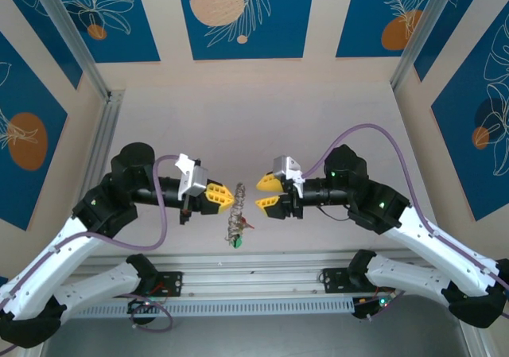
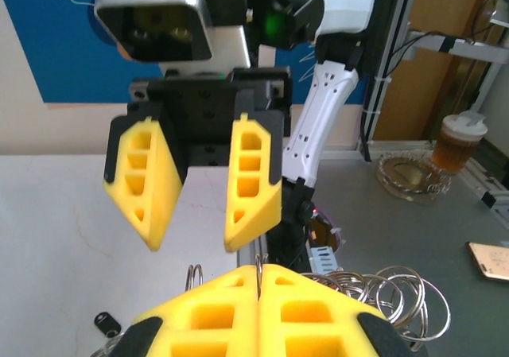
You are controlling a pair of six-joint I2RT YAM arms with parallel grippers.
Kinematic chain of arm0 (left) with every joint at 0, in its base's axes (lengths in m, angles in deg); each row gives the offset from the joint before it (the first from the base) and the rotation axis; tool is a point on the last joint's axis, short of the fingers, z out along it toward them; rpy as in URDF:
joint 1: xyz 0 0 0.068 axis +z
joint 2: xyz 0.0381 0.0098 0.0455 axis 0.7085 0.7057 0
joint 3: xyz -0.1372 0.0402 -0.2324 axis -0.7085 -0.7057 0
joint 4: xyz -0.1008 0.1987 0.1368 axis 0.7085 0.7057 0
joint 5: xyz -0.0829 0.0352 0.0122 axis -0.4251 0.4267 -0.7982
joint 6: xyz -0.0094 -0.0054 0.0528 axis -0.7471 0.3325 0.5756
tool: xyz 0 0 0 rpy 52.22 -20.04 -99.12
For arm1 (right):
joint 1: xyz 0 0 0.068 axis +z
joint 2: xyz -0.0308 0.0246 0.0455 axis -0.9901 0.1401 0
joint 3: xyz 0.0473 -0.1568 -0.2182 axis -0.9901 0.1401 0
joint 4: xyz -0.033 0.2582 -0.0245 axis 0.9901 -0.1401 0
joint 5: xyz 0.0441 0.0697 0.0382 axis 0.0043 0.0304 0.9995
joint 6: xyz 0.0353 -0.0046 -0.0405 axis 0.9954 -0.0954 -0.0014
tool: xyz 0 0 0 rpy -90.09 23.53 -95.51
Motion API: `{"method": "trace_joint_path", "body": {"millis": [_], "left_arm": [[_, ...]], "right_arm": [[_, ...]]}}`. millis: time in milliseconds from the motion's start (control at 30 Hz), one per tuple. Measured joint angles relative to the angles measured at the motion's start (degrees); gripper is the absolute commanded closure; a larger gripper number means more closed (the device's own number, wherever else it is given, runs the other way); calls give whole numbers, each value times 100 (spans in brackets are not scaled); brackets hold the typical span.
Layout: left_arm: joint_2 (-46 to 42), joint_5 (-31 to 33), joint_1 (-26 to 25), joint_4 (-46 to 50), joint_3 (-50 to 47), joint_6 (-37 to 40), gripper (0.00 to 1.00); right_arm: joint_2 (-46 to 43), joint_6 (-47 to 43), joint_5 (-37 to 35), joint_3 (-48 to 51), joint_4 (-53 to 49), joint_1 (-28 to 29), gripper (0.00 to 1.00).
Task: Put the keys on the keyring
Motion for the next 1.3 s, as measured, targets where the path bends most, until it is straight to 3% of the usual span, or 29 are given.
{"method": "trace_joint_path", "body": {"millis": [300,533,767,1100,1300], "left_arm": [[-175,-363,0,-483,-155,-306,100],[-175,-612,7,-874,-155,-529,100],[-146,-769,17,-1130,-155,-627,100],[-87,-555,33,-1115,-153,-590,100],[-227,380,33,-1027,-520,-605,100]], "right_arm": [[-372,254,168,498,579,0,59],[-479,407,118,732,916,-140,39],[-509,977,-153,1366,1322,-798,24],[-164,2509,-1113,1692,308,-2540,27],[457,2990,-1475,1694,-745,-2640,30]]}}
